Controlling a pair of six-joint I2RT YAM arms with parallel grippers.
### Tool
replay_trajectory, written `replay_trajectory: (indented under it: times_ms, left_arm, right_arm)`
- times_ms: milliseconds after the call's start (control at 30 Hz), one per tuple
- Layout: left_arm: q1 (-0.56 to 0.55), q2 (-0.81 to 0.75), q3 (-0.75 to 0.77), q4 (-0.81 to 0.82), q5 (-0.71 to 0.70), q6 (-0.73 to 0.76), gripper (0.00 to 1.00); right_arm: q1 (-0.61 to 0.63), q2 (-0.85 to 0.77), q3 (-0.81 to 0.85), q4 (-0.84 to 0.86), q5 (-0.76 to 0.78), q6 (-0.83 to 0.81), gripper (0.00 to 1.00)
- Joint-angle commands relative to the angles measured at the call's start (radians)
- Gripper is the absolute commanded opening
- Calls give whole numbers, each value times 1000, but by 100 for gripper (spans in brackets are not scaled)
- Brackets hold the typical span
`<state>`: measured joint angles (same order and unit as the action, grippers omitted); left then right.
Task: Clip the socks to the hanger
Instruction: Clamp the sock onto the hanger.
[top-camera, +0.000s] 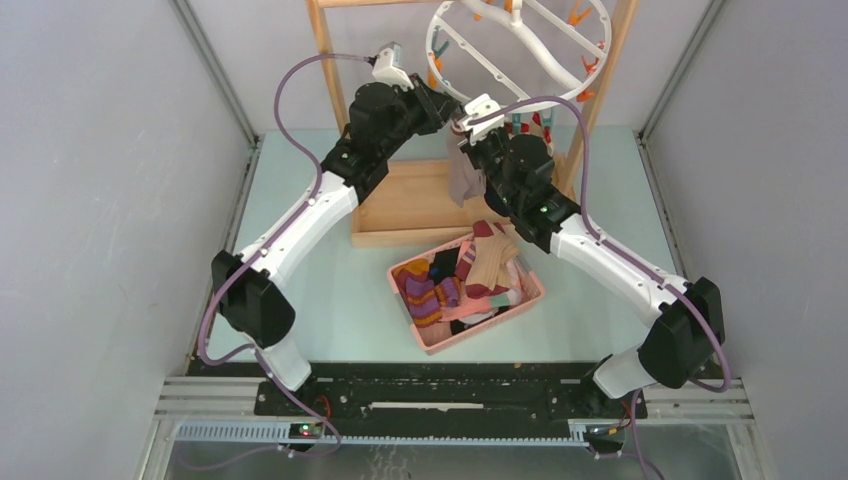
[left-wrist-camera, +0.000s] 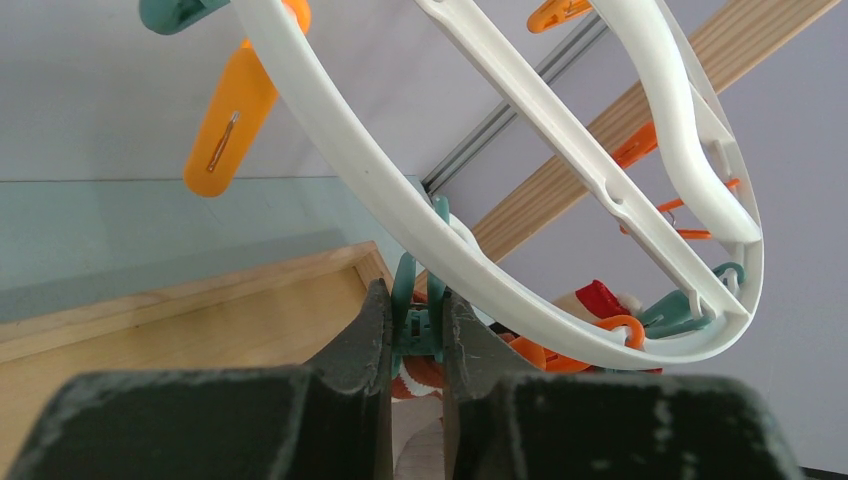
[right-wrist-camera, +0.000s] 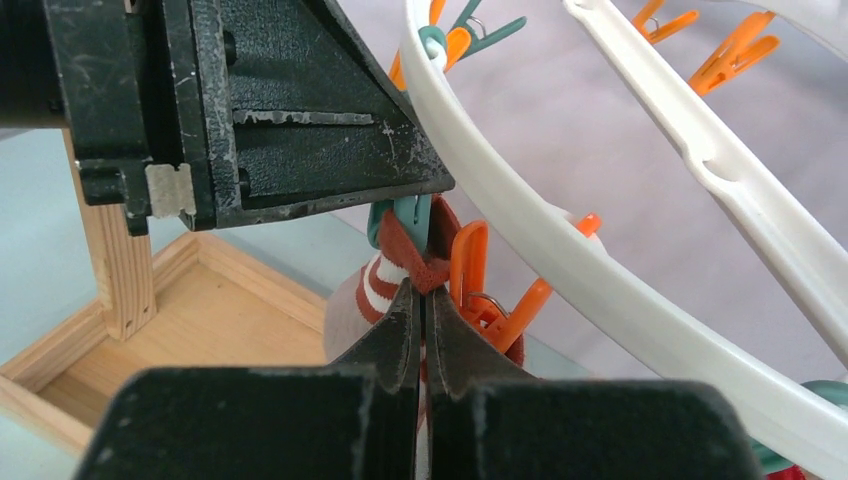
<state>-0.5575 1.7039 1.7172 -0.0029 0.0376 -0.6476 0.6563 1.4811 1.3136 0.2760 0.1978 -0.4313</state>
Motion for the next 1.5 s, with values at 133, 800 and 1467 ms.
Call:
replay_trajectory:
  times_ms: [133, 800, 1467]
  left_arm:
    - [10, -41, 65, 17, -16, -15, 0]
    - [10, -37, 73, 10, -22, -7, 0]
    - [10, -44, 65, 11, -1, -45, 0]
  right_arm:
    - [21, 4, -5, 83, 70, -8, 0]
    - [7, -59, -77, -43, -3, -32, 0]
    - [-44, -1, -28, 94, -103, -18, 0]
